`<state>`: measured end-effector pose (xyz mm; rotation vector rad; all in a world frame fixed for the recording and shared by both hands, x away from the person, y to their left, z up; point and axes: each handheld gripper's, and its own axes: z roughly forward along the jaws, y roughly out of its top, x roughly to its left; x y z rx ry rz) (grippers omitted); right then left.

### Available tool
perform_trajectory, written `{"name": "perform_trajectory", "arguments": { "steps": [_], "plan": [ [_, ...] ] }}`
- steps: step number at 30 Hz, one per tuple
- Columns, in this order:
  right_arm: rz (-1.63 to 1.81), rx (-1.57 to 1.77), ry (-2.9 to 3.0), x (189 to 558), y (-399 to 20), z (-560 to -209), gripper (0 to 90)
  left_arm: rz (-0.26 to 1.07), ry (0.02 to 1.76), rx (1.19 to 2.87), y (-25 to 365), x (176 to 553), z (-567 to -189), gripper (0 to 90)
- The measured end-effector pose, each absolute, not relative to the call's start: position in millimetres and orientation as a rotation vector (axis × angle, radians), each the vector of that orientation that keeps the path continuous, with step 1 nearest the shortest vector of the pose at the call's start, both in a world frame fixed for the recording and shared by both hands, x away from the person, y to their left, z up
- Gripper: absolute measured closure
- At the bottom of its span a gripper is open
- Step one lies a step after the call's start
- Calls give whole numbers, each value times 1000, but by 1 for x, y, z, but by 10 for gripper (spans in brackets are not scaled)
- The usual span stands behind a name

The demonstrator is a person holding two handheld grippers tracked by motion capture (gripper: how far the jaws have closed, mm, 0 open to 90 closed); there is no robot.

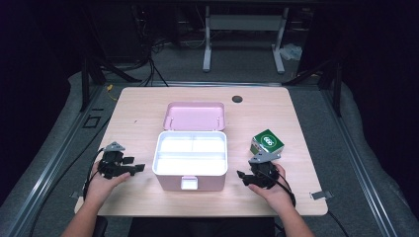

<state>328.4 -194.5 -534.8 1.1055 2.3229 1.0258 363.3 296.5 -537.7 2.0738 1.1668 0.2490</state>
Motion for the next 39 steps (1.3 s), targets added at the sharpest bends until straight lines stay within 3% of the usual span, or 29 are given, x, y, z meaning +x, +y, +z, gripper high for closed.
{"name": "perform_trajectory", "arguments": {
  "steps": [4, 30, 39],
  "plan": [
    [1032, 1122, 2309, 328, -201, -535, 417, 250, 1173, 2078, 295, 363, -538, 348],
    [1047, 1196, 2293, 331, -206, -535, 409, 241, 1179, 2062, 294, 358, -532, 361],
    [1053, 1193, 2291, 330, -208, -534, 407, 246, 1194, 2043, 299, 354, -519, 409]
  ]
}}
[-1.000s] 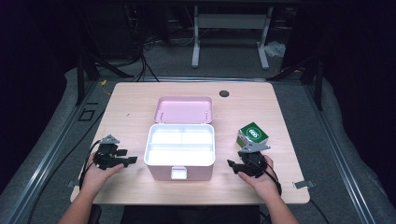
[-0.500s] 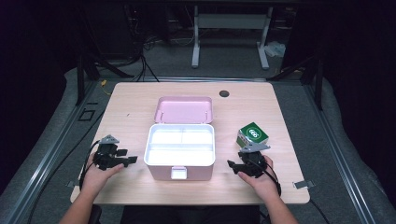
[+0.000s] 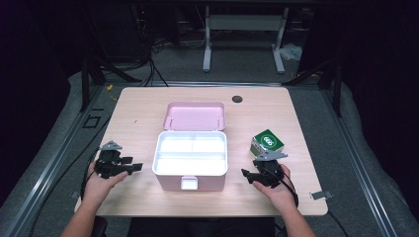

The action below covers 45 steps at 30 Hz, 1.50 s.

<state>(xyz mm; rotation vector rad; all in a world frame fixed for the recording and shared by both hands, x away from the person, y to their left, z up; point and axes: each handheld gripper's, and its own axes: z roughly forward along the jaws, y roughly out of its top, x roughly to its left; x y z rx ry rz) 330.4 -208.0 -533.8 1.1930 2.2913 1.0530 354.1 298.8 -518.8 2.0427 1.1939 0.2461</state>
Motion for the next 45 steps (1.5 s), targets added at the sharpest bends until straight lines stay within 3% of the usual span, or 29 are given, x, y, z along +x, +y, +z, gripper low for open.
{"name": "perform_trajectory", "arguments": {
  "steps": [16, 45],
  "plan": [
    [1084, 1213, 2296, 330, -205, -535, 394, 240, 1181, 1982, 296, 356, -492, 354],
    [1086, 1223, 2304, 331, -206, -536, 394, 262, 1063, 2044, 268, 365, -442, 340]
  ]
}}
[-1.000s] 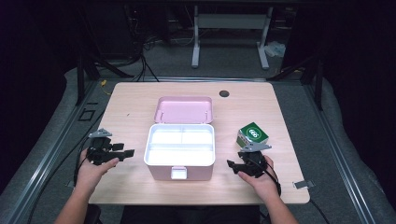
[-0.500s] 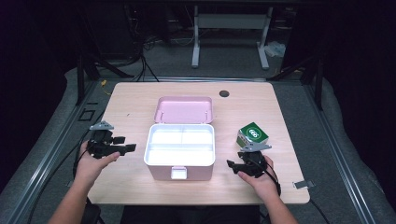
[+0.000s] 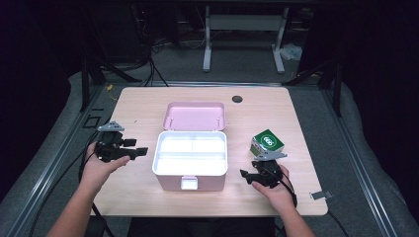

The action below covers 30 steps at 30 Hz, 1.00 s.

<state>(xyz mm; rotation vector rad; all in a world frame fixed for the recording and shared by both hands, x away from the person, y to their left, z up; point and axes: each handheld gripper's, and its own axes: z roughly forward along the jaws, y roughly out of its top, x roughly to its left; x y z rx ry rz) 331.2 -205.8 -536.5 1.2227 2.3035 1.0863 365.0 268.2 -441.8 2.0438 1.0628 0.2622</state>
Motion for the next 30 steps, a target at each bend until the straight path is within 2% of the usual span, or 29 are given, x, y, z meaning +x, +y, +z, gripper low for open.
{"name": "perform_trajectory", "arguments": {
  "steps": [30],
  "plan": [
    [1083, 1219, 2303, 331, -207, -536, 394, 209, 843, 2158, 211, 383, -422, 356]
  ]
}}
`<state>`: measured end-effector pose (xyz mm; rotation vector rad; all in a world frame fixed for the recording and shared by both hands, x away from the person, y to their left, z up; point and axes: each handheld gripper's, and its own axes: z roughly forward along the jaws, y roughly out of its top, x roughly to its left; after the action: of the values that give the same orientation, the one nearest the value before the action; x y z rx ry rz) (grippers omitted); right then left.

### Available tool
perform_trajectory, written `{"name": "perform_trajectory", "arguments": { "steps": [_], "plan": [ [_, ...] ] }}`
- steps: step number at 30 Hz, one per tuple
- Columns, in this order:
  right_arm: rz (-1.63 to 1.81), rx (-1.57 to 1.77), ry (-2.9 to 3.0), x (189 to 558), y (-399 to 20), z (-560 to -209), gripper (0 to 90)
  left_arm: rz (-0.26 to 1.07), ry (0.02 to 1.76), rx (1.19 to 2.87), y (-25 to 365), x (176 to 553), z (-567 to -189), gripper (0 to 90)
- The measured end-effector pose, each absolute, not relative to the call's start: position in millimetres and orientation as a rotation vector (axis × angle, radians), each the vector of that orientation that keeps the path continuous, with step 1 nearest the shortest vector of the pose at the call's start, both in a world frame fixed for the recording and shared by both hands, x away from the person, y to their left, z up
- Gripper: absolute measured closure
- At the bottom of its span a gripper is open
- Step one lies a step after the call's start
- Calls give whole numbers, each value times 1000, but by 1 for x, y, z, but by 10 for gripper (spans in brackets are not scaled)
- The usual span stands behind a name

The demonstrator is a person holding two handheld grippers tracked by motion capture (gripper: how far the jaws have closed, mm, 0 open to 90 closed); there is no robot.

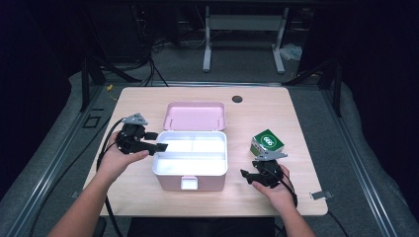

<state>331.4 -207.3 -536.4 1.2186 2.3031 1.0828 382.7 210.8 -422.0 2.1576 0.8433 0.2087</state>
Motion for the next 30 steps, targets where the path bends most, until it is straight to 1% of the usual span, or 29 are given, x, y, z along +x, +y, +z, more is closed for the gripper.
{"name": "perform_trajectory", "arguments": {
  "steps": [2, 5, 10, 11, 13, 15, 23, 24, 26, 27, 30],
  "plan": [
    [1077, 1220, 2296, 331, -207, -536, 394, 206, 822, 2180, 207, 385, -419, 369],
    [1080, 1222, 2293, 331, -207, -536, 394, 208, 770, 2225, 201, 387, -416, 444],
    [1083, 1222, 2297, 331, -207, -536, 394, 193, 623, 2362, 185, 391, -413, 485],
    [1083, 1222, 2297, 331, -207, -536, 394, 193, 623, 2362, 185, 391, -413, 496],
    [1079, 1222, 2299, 331, -207, -536, 394, 201, 541, 2437, 176, 394, -409, 498],
    [1079, 1220, 2301, 331, -207, -536, 394, 207, 499, 2477, 170, 396, -407, 538],
    [1077, 1223, 2300, 331, -207, -537, 394, 114, 405, 2665, 148, 408, -408, 628],
    [1078, 1223, 2301, 331, -207, -537, 394, 84, 384, 2692, 145, 409, -408, 643],
    [1078, 1225, 2302, 331, -207, -537, 394, 76, 379, 2709, 143, 410, -408, 659],
    [1077, 1228, 2302, 331, -207, -537, 394, 66, 375, 2741, 139, 411, -409, 659],
    [1072, 1222, 2306, 332, -207, -538, 394, 46, 321, 2819, 130, 414, -407, 698]
  ]
}}
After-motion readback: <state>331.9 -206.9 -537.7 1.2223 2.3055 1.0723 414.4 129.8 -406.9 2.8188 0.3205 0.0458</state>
